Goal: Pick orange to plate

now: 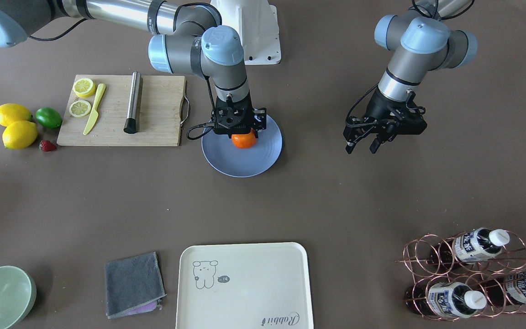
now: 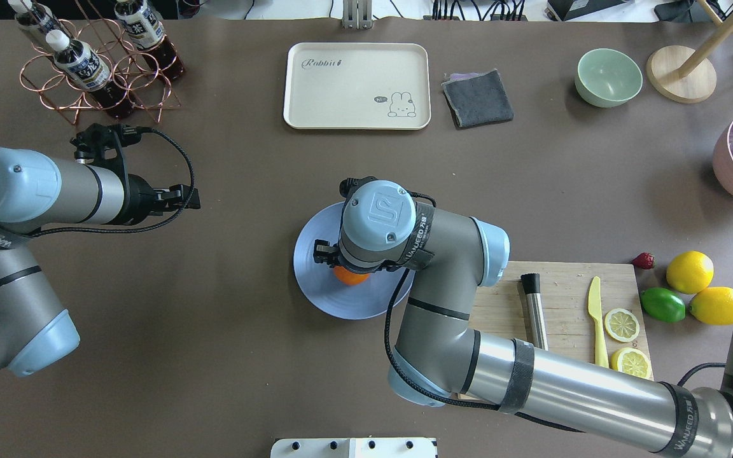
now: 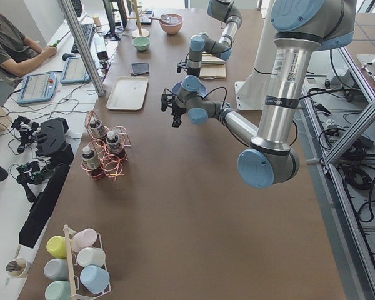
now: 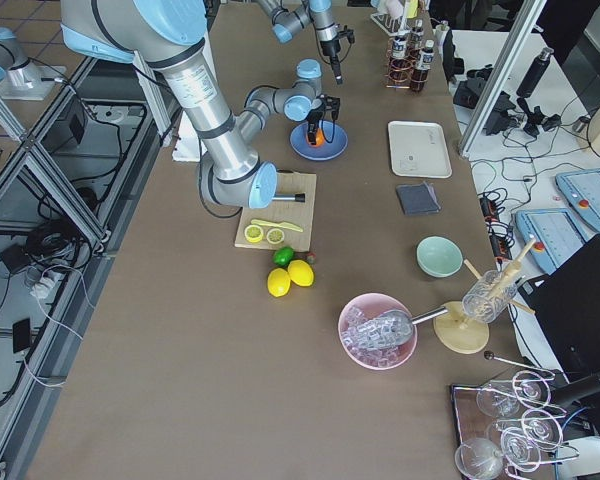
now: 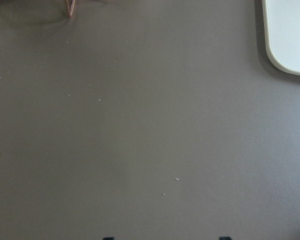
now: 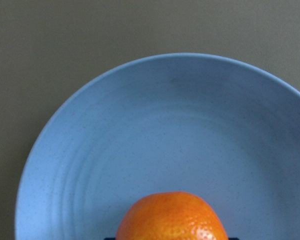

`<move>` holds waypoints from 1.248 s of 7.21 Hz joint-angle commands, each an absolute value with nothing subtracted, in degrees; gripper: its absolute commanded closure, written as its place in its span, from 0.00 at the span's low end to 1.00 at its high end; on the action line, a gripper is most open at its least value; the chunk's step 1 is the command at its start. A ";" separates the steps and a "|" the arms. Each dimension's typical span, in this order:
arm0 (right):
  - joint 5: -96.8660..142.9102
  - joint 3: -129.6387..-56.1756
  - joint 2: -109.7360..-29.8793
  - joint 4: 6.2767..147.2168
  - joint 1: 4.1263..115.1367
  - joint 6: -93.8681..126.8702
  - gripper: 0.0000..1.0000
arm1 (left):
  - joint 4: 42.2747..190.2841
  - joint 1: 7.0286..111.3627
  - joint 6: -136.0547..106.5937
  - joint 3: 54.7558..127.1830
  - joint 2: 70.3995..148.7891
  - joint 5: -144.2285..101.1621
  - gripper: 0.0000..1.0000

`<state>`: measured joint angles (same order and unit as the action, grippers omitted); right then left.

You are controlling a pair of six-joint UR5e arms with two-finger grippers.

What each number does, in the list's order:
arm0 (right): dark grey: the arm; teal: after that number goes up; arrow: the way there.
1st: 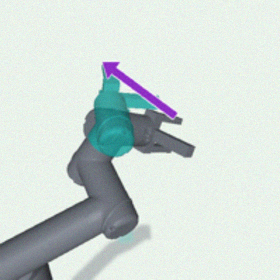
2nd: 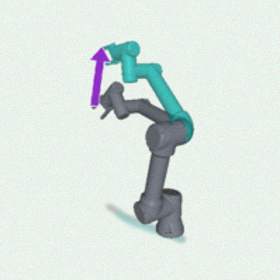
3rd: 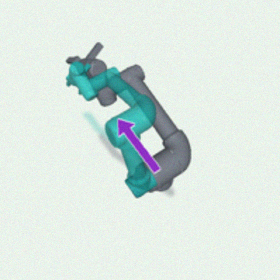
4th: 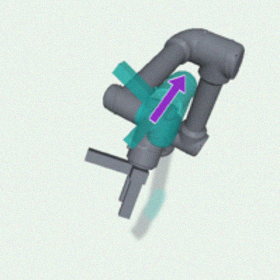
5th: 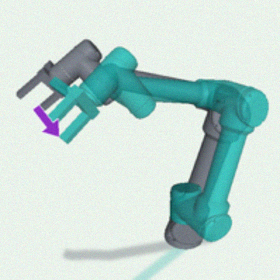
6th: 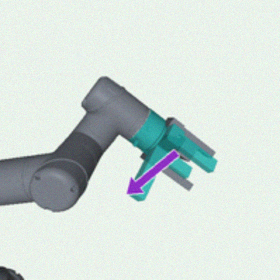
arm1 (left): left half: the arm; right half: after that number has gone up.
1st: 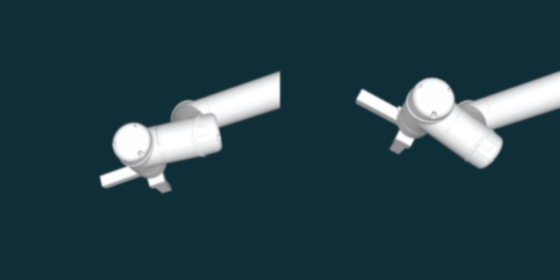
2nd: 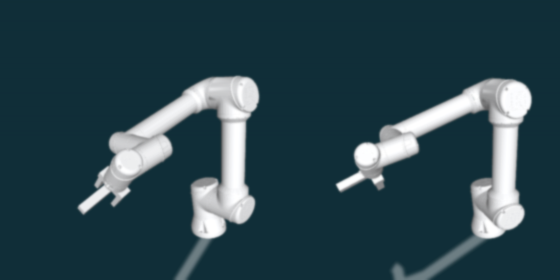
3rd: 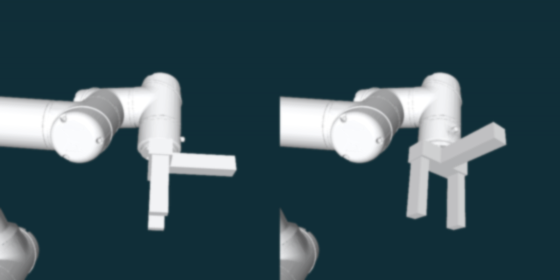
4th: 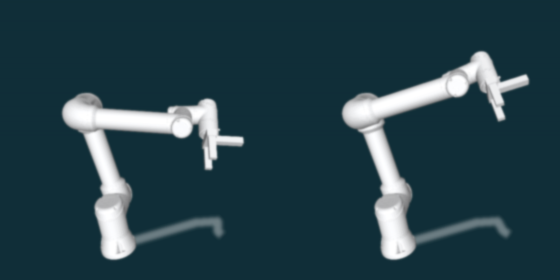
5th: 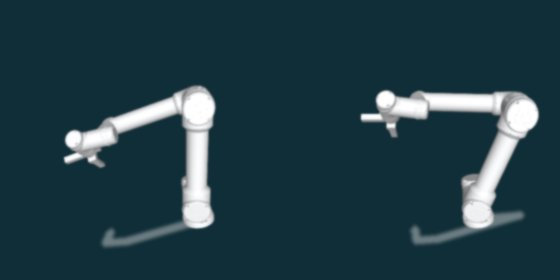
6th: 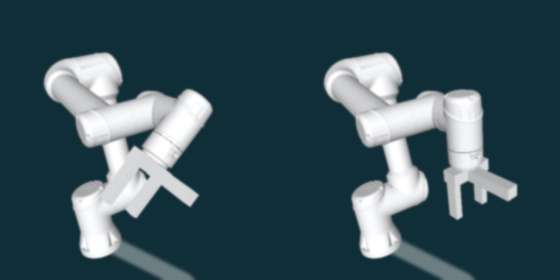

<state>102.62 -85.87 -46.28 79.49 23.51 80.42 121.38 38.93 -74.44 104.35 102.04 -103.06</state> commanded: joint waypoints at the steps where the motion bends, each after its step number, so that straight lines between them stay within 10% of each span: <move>1: 102.74 -87.18 -46.67 79.71 23.99 80.33 0.00 | 121.38 39.11 -74.53 104.59 102.04 -106.05 0.24; 5: 121.58 -106.23 -64.10 85.60 46.24 67.16 0.00 | 120.94 56.72 -56.25 104.24 95.49 -129.06 0.24; 9: 126.82 -105.47 -86.51 85.69 66.21 27.63 0.00 | 119.97 74.31 -27.41 103.28 80.80 -136.83 0.24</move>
<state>126.22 -105.77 -78.61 85.61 59.55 41.63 120.30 68.50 -36.56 103.75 85.12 -134.50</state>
